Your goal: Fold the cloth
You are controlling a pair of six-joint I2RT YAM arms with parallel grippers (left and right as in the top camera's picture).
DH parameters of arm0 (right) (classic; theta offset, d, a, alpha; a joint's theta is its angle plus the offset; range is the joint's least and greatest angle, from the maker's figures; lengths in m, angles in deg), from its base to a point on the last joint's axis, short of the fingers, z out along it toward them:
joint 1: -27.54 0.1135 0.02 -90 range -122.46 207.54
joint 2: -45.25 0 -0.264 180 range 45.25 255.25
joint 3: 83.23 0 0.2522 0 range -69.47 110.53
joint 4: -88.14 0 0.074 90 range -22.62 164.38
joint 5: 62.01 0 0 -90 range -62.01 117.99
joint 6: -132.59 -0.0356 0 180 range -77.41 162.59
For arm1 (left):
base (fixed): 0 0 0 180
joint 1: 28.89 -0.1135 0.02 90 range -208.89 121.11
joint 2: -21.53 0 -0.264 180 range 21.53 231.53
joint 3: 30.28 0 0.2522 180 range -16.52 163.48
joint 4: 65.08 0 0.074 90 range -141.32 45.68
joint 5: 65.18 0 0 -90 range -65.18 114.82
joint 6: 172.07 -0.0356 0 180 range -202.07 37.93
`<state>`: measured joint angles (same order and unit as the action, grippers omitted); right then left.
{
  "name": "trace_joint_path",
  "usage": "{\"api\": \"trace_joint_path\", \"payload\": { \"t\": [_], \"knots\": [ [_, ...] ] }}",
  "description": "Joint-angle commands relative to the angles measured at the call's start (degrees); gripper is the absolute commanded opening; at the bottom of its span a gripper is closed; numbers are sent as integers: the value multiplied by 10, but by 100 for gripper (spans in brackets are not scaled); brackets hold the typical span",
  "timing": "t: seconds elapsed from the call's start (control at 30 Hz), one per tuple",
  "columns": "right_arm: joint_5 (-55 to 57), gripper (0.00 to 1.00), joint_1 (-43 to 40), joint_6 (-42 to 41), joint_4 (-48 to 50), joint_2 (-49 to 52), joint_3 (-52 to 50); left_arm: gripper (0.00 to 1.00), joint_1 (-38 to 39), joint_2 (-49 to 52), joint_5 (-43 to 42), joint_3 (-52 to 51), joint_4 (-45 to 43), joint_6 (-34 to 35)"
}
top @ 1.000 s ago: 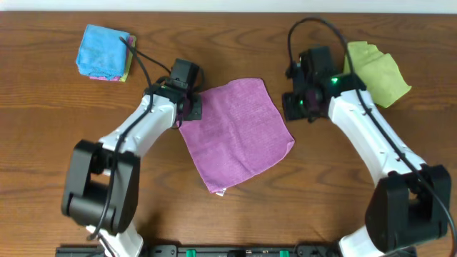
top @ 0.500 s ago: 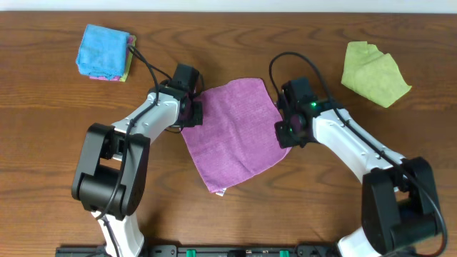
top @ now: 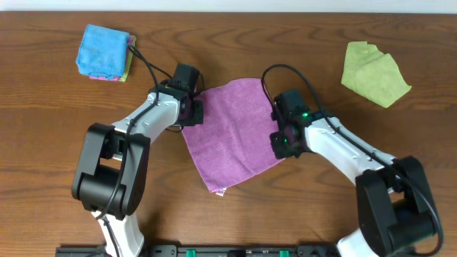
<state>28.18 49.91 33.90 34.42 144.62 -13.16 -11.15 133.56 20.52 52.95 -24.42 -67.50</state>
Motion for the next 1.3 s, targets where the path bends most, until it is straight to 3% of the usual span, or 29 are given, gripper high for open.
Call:
{"api": "trace_joint_path", "payload": {
  "t": [0.0,0.57,1.03,1.27],
  "knots": [
    [20,2,6,-20,2,4,-14,6,-1,12,2,4,0,-8],
    [5,2,14,-87,14,4,-56,6,-1,53,3,4,-36,-9],
    [-24,2,174,-185,51,4,-56,6,-2,55,20,4,-105,-57],
    [-43,2,193,-192,53,4,-56,6,-19,55,34,4,-113,-74]
  ]
}}
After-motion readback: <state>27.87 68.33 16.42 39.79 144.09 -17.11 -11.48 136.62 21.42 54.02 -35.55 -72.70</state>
